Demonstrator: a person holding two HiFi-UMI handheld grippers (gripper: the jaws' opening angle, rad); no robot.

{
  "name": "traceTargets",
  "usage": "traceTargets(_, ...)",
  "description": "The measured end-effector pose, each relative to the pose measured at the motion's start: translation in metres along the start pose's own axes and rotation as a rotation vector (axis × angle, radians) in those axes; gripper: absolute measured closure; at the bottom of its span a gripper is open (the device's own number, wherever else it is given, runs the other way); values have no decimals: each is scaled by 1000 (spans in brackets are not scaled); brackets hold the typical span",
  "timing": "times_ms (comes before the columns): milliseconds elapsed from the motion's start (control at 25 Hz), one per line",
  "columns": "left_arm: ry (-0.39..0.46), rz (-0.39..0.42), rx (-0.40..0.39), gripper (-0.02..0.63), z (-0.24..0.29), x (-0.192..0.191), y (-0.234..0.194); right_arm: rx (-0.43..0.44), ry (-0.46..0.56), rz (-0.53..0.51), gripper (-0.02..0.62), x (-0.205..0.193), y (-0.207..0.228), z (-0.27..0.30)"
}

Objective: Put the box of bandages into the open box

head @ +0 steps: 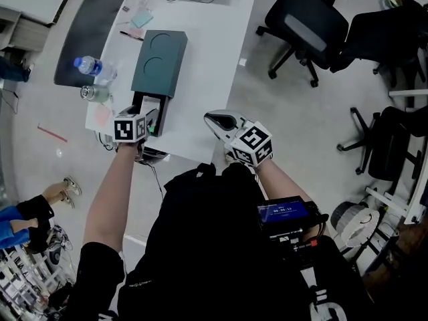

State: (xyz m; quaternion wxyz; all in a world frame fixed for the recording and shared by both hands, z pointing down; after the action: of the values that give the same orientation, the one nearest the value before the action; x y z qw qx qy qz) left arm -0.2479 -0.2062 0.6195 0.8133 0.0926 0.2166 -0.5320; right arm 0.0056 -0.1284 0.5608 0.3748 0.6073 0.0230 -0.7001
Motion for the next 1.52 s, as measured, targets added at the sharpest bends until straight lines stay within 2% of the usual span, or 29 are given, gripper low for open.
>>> traceTargets(200, 121, -88, 20, 295, -26, -10, 16, 78, -19, -41, 568, 4, -3, -5)
traceTargets(400, 244, -199, 72, 414, -63, -29, 33, 161, -52, -83, 568, 7, -15, -6)
traceTargets(560, 367, -284, 107, 532, -86, -53, 51, 219, -70, -133, 569, 2, -22, -6)
traceTargets(720, 488, -334, 135, 588, -108, -80, 65, 267, -69, -180, 569, -3, -31, 0)
traceTargets(880, 617, -379, 165, 598, -130, -102, 88, 334, -55, -216, 569, 3, -32, 3)
traceTargets(1000, 680, -404, 168, 598, -138, -121, 109, 357, -50, -227, 569, 1, -35, -4)
traceTargets(1200, 727, -440, 172, 598, -147, -150, 137, 366, -57, -228, 569, -1, -42, -15)
traceTargets(1520, 735, -419, 194, 598, -159, -183, 137, 386, -82, -242, 569, -7, -58, -14)
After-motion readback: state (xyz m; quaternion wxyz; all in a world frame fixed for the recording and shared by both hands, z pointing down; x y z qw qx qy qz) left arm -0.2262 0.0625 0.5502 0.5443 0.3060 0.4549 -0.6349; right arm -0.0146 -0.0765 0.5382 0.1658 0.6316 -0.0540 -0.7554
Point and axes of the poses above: the fingertips, and each gripper's own axes: z forward along the fingers, y to its right, x out of its top, the point moved 5 cm from there along -z, backward along the fingers
